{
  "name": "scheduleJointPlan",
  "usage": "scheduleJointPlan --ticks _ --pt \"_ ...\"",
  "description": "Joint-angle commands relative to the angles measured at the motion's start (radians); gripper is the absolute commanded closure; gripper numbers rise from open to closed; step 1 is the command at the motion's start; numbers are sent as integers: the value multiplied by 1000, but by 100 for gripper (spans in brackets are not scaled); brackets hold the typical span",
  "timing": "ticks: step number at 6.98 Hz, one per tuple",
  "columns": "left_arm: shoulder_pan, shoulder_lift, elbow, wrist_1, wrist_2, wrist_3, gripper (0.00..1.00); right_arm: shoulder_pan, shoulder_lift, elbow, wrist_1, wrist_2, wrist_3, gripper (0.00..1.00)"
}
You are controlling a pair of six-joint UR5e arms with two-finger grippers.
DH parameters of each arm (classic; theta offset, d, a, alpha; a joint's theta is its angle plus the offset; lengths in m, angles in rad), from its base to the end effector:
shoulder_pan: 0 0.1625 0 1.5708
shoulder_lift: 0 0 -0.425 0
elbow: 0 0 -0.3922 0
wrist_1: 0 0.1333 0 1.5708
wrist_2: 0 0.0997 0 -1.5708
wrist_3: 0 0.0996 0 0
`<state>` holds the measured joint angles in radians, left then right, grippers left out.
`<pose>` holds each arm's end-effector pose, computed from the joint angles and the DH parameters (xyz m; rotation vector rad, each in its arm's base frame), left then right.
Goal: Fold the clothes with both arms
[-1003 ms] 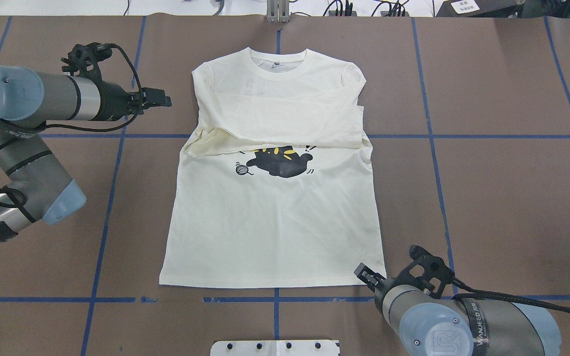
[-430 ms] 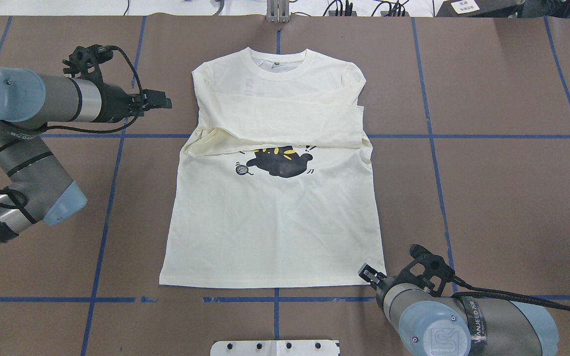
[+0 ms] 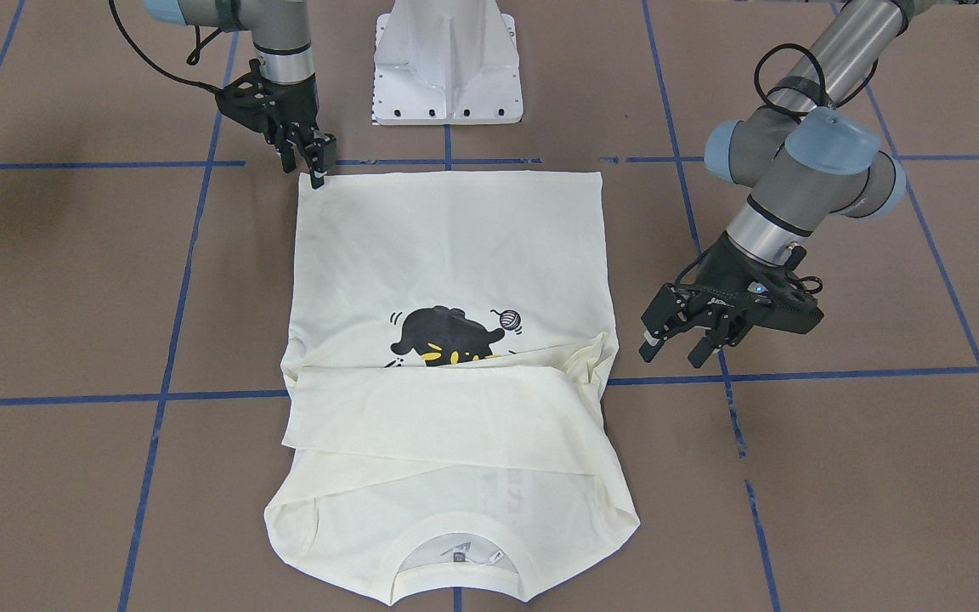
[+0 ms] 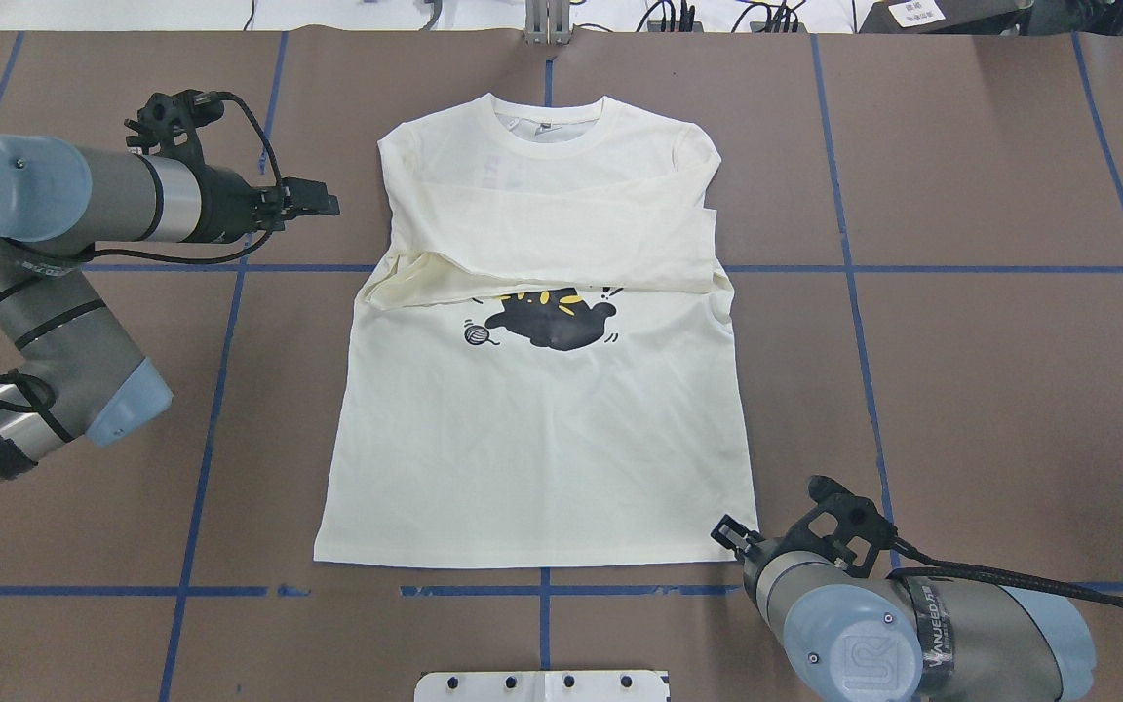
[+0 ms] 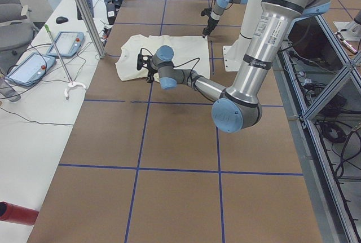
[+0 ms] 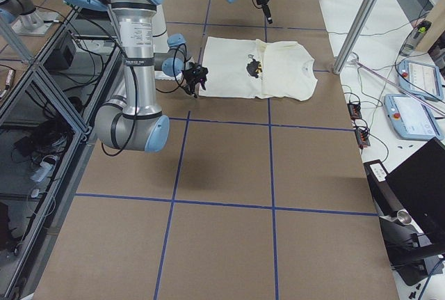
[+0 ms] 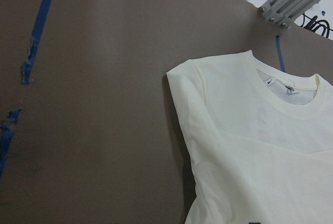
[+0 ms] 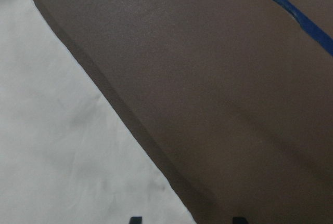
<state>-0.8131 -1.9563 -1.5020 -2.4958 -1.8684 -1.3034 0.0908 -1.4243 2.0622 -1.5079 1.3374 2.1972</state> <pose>0.3744 -0.5472 0.3706 0.4132 1.1922 -0.2870 -0.4995 -0.2025 0.3592 0.0320 -0.7510 0.7659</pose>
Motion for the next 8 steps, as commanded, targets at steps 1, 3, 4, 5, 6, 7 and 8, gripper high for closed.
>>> scheduleJointPlan --ticks 1,3,4,5,6,7,8 --pt "0 -1 -1 0 2 -1 13 1 1 -2 0 -1 1 77" --pt "0 0 -1 0 2 -1 13 0 7 9 2 2 4 100" --pt "-1 17 -10 0 0 -1 13 0 7 15 2 11 4 100" --pt "2 39 -85 5 -3 -28 13 3 5 45 2 14 4 100" --pt "27 60 -174 59 -8 -113 13 9 4 91 2 26 3 100" --pt "95 62 -237 130 -8 -146 12 21 4 96 0 34 3 100" --pt "170 132 -344 170 1 -274 0 21 4 96 0 34 3 100"
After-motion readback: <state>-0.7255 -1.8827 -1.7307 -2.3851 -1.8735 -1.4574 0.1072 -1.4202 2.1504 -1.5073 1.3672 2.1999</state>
